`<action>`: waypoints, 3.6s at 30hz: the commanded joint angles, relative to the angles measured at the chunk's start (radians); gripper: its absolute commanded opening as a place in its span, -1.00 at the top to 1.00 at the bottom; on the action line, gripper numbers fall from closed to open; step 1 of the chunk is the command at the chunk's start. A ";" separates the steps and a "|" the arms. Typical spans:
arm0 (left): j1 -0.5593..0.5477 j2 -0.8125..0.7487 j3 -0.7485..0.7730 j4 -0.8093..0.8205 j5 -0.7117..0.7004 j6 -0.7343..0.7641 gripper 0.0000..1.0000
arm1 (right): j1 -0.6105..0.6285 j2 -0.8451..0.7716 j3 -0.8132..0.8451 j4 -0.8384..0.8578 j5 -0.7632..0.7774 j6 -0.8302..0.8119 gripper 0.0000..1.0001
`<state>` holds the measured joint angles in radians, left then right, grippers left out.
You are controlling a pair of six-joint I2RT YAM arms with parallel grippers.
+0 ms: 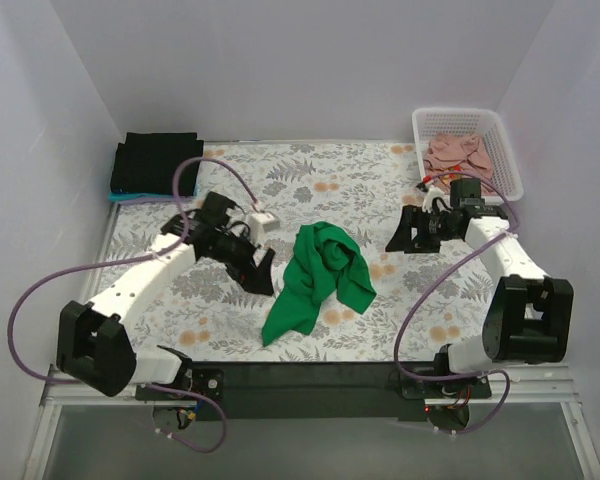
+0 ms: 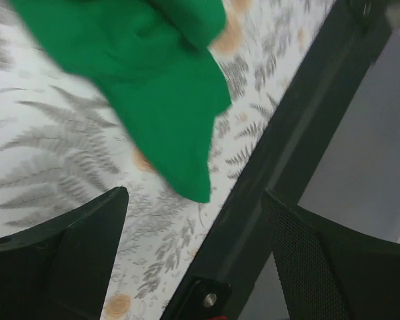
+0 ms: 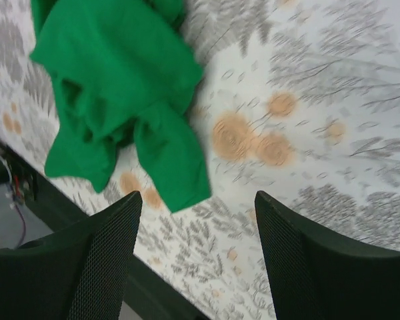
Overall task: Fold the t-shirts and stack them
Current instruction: Move the tshirt to the center of the board, then flatten the tshirt out
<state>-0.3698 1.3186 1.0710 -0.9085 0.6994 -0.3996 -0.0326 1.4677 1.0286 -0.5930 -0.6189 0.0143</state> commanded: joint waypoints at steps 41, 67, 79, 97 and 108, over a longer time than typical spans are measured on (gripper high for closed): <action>0.314 0.110 0.291 -0.124 -0.357 0.166 1.00 | 0.091 0.120 0.180 -0.203 0.258 -0.370 0.97; 0.551 0.441 0.754 -0.213 -0.209 0.128 1.00 | 0.390 -0.044 0.217 -0.547 -0.039 -0.692 0.97; 0.549 0.493 0.724 -0.225 -0.229 0.137 1.00 | 0.489 0.056 0.367 -0.487 -0.160 -0.665 -0.70; 0.548 0.461 0.618 -0.201 -0.215 0.128 1.00 | 0.385 0.689 0.892 -0.136 0.364 -0.243 -0.43; 0.549 0.445 0.592 -0.191 -0.221 0.128 1.00 | 0.381 0.813 0.920 -0.120 0.274 -0.241 -0.04</action>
<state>0.1749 1.8214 1.6741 -1.1126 0.4717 -0.2699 0.3527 2.2955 1.9221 -0.7292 -0.2794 -0.2367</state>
